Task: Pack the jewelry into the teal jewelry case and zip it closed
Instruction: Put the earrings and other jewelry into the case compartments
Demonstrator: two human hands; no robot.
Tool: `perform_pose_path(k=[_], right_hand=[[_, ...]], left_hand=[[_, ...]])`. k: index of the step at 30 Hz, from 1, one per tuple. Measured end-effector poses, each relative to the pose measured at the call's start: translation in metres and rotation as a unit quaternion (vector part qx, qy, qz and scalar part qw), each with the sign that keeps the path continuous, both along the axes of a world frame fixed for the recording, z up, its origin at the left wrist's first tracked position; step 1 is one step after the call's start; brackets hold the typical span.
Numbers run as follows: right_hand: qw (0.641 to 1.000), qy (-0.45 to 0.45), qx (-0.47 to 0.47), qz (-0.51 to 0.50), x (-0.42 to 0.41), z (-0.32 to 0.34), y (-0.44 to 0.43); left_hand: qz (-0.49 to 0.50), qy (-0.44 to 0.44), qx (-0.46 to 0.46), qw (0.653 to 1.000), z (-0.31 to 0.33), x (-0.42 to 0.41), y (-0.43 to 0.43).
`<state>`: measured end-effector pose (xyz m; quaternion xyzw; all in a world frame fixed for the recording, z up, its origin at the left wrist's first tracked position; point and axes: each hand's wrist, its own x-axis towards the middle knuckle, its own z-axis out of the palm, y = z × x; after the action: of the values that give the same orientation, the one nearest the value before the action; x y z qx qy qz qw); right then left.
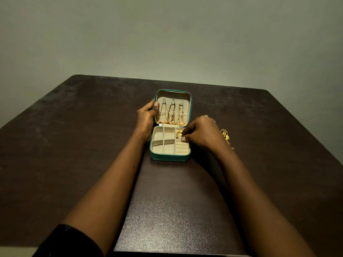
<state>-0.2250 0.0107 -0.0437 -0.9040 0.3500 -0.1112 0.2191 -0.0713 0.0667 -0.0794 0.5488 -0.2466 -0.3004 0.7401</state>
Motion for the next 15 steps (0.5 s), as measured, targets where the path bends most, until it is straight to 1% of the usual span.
perform_pose_path(k=[5, 9, 13, 15], right_hand=[[0.998, -0.026, 0.062, -0.002, -0.0030, 0.0020, -0.0017], [0.997, -0.039, 0.066, 0.004, -0.0045, 0.0038, 0.0008], [0.991, -0.090, 0.094, 0.003, -0.0066, 0.0056, -0.0002], [0.991, -0.108, 0.081, 0.009, -0.0059, 0.0053, 0.0009]], left_hand=[[-0.003, 0.006, -0.007, 1.000, 0.0004, 0.0015, 0.0002], [-0.003, 0.017, -0.012, 1.000, 0.0008, 0.0001, -0.0001], [-0.002, 0.015, -0.017, 1.000, 0.0015, -0.0004, 0.0004], [-0.003, 0.014, -0.017, 1.000, 0.0010, -0.0003, 0.0003]])
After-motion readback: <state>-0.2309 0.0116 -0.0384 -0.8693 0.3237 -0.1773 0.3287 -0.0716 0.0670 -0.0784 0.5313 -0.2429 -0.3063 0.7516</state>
